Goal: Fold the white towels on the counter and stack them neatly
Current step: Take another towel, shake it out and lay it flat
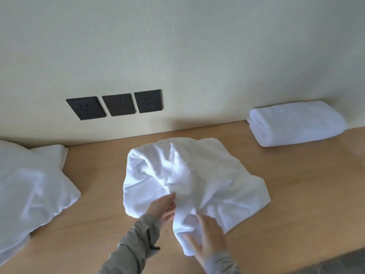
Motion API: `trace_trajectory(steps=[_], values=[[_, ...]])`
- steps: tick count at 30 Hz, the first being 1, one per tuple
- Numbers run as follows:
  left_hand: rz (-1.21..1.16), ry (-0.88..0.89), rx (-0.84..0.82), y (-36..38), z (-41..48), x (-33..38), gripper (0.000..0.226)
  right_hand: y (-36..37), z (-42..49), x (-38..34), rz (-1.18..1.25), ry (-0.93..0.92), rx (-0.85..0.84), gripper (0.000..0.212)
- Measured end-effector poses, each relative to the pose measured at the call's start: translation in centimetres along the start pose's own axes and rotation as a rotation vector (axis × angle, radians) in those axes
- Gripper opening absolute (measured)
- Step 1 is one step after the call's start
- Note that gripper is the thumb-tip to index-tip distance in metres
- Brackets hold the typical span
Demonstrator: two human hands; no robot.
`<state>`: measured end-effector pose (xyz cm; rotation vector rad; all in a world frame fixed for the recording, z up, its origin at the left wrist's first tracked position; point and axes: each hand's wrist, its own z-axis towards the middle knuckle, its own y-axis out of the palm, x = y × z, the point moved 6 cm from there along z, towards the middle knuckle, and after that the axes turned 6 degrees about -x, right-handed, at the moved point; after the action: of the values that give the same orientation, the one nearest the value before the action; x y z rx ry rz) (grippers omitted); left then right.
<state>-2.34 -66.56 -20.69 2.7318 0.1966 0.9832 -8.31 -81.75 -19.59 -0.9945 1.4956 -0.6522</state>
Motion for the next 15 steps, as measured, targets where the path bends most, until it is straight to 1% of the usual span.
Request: trace_trajectory(steps=[1,3,5,6,7,8,9,10,11,12,13,15], values=[[0.011,-0.011,-0.013,0.3,0.3,0.2,0.024,1.0,-0.2,-1.3,-0.065,-0.012,-0.033,0.083],[0.024,-0.041,-0.038,0.4,0.9,0.5,0.027,2.4,0.1,-2.5,-0.146,0.060,-0.126,0.103],[0.038,-0.051,-0.036,-0.6,1.4,0.9,0.024,3.5,0.8,-2.6,-0.223,0.138,-0.162,0.112],[0.066,-0.022,0.004,-1.6,1.6,1.3,0.021,3.9,1.2,-2.7,-0.270,0.152,-0.178,0.107],[0.139,0.042,0.101,-3.2,1.7,1.8,0.019,4.1,1.3,-2.8,-0.327,0.150,-0.154,0.091],[0.252,0.123,0.250,-5.1,1.6,2.5,0.018,3.8,1.5,-2.8,-0.380,0.130,-0.088,0.066],[0.366,0.201,0.434,-7.1,1.2,3.2,0.022,3.5,1.6,-2.9,-0.412,0.122,-0.045,0.047],[0.456,0.274,0.616,-8.9,0.6,4.0,0.031,3.6,1.7,-2.8,-0.411,0.137,-0.059,0.046],[0.510,0.329,0.752,-10.3,0.2,4.6,0.043,3.9,1.9,-2.6,-0.386,0.151,-0.091,0.047],[0.531,0.354,0.822,-11.4,0.2,5.0,0.055,3.9,2.1,-2.5,-0.373,0.164,-0.048,0.045],[0.540,0.335,0.814,-12.2,0.7,5.3,0.064,3.7,2.2,-2.5,-0.368,0.147,0.030,0.041],[0.518,0.212,0.680,-13.0,2.9,5.2,0.070,2.8,2.6,-2.6,-0.376,0.083,0.171,0.032]])
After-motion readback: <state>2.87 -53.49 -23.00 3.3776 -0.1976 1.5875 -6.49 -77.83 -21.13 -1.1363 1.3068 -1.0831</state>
